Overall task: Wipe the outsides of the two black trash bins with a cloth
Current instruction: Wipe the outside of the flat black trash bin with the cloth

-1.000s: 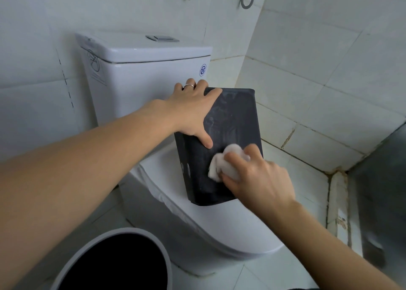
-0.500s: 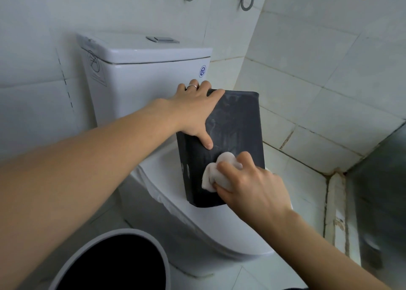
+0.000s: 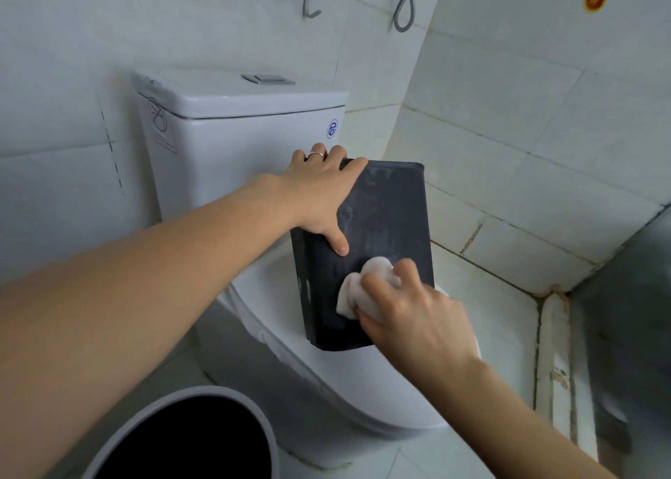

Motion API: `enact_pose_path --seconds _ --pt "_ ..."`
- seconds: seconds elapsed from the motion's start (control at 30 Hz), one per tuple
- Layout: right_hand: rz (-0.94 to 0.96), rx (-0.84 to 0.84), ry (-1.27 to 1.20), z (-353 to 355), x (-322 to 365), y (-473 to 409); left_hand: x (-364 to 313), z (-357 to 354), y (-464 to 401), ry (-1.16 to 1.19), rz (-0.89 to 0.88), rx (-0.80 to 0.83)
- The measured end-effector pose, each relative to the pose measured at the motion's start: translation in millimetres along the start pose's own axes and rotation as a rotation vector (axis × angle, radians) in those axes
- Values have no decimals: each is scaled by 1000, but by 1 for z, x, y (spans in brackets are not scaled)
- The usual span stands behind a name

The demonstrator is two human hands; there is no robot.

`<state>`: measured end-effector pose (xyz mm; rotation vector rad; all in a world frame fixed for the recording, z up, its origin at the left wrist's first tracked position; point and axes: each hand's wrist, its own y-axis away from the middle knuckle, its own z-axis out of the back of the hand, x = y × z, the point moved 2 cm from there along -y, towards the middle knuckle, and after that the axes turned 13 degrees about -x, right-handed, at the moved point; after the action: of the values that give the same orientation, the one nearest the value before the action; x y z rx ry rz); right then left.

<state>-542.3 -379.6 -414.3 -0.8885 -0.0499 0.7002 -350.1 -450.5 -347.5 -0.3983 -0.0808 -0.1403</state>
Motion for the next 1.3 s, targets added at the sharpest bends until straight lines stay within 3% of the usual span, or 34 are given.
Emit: enact_pose_path --seconds 0.1,0.3,0.47,0.53,0.9,1.3 --pt "-2 50 -3 -3 -6 1 -2 1 -1 -2 -8 -1" --pt "-329 200 89 -12 -40 -17 7 -1 8 46 51 -20" --pt "-367 230 61 -14 -40 -14 35 4 15 668 302 -32" --pt "-383 245 55 -14 -41 -11 49 4 13 774 382 -16" --pt "-479 292 -77 -2 -46 -10 56 24 8 784 272 78" --pt "-569 27 -369 34 -39 -53 3 101 -27 617 200 79"
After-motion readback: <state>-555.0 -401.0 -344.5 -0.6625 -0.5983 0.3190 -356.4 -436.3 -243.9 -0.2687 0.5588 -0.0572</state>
